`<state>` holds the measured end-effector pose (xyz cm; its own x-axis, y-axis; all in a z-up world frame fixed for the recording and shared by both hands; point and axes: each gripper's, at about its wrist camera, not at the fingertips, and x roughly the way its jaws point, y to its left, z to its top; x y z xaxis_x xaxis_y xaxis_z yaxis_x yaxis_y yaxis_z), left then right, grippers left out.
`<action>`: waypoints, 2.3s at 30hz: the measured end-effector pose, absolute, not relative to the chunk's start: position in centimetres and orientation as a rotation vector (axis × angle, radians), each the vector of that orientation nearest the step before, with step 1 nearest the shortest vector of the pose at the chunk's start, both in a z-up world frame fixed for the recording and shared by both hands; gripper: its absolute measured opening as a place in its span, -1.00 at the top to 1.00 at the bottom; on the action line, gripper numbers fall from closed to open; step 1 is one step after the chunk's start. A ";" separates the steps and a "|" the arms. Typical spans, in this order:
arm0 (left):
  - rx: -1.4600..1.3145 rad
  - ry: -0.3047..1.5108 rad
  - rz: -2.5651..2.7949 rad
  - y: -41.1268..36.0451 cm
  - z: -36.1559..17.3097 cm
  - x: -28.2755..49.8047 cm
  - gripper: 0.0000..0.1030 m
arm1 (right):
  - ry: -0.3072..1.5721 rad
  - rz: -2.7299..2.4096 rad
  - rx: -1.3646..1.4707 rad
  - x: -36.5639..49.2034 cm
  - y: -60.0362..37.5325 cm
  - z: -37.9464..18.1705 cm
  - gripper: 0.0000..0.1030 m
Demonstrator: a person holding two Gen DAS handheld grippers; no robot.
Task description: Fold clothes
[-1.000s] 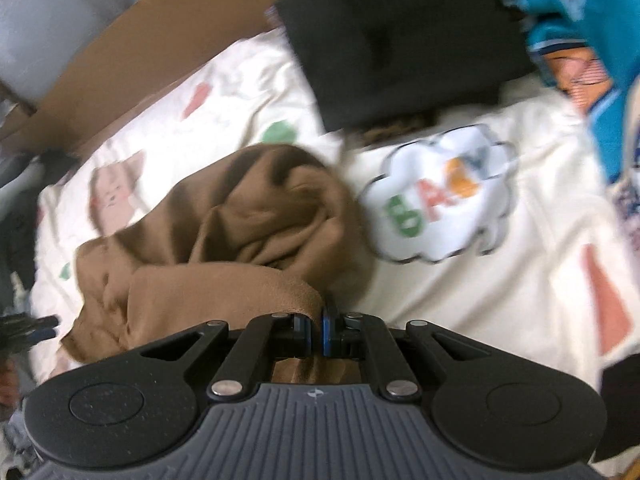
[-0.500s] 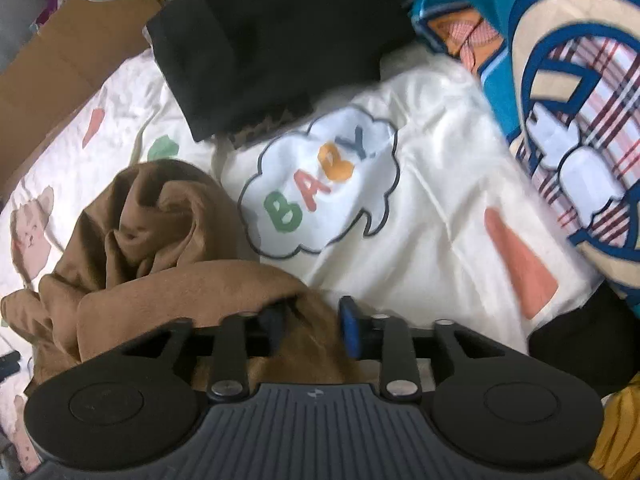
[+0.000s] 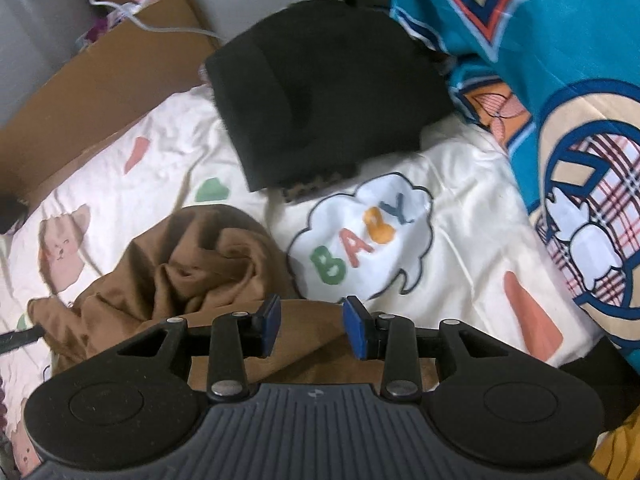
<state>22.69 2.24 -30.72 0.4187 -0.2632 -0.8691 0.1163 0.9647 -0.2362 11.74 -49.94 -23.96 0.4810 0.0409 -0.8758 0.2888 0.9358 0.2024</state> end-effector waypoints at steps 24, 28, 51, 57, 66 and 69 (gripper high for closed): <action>-0.234 1.160 -0.561 -1.1 -29.6 23.2 0.20 | 1.000 0.307 0.216 12.9 -34.7 -23.5 0.19; -0.283 1.187 -0.569 -1.8 -29.6 24.1 0.30 | 1.018 0.342 0.226 13.7 -32.5 -24.4 0.19; -0.593 1.310 -0.682 -2.7 -32.2 27.1 0.31 | 1.149 0.357 0.498 19.5 -26.0 -30.5 0.19; -0.658 1.316 -0.697 -2.0 -32.7 27.4 0.31 | 1.154 0.374 0.552 20.1 -25.1 -30.7 0.19; -0.727 1.326 -0.740 -1.6 -33.4 27.8 0.30 | 1.198 0.325 0.581 21.4 -24.6 -32.5 0.69; -0.755 1.334 -0.737 -1.2 -33.5 28.0 0.30 | 1.206 0.319 0.596 21.8 -24.9 -33.0 0.82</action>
<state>28.00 -1.16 -33.48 0.0926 -0.8231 -0.5603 0.0359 0.5651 -0.8242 21.84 -24.92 -33.01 0.3384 0.5325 -0.7758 0.0785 0.8056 0.5872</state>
